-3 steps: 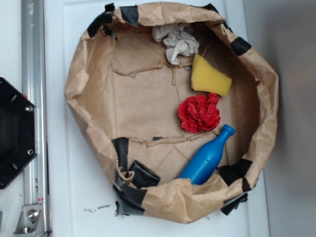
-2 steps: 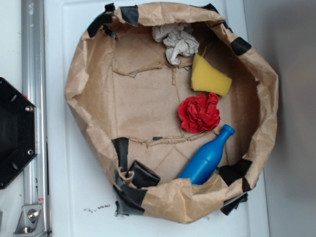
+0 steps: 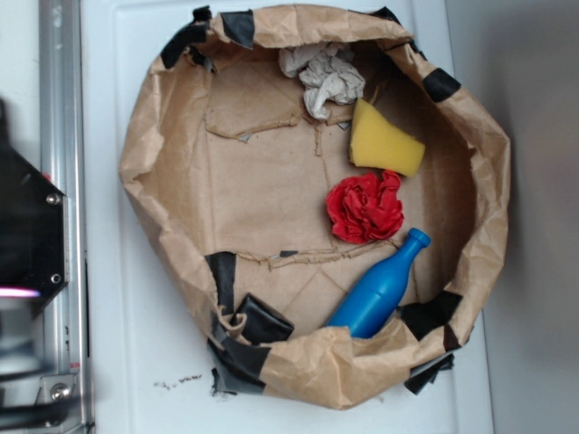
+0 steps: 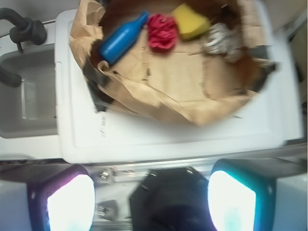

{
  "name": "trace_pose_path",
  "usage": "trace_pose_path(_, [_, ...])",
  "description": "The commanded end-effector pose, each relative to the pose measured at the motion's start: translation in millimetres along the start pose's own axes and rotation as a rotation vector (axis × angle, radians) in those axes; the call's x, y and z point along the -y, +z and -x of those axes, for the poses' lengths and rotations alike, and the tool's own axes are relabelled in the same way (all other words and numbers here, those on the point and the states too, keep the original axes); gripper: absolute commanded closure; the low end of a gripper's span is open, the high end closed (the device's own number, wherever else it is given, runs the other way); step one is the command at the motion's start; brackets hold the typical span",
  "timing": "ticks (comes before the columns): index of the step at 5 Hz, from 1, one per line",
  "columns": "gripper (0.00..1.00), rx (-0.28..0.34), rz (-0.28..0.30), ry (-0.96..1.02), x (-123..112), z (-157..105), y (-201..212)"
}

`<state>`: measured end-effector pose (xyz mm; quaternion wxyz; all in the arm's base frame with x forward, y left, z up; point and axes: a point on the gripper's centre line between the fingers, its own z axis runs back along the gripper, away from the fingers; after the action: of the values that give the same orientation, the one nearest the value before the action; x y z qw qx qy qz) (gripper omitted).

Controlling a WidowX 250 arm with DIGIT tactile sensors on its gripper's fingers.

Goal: Grab the black box.

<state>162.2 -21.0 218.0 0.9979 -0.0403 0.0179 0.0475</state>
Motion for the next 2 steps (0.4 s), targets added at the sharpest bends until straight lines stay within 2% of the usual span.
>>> trace_pose_path(1, [0.00, -0.088, 0.054, 0.291, 7.5, -69.4, -44.3])
trace_pose_path(2, [0.00, -0.072, 0.043, 0.457, -3.3, -70.9, -71.2])
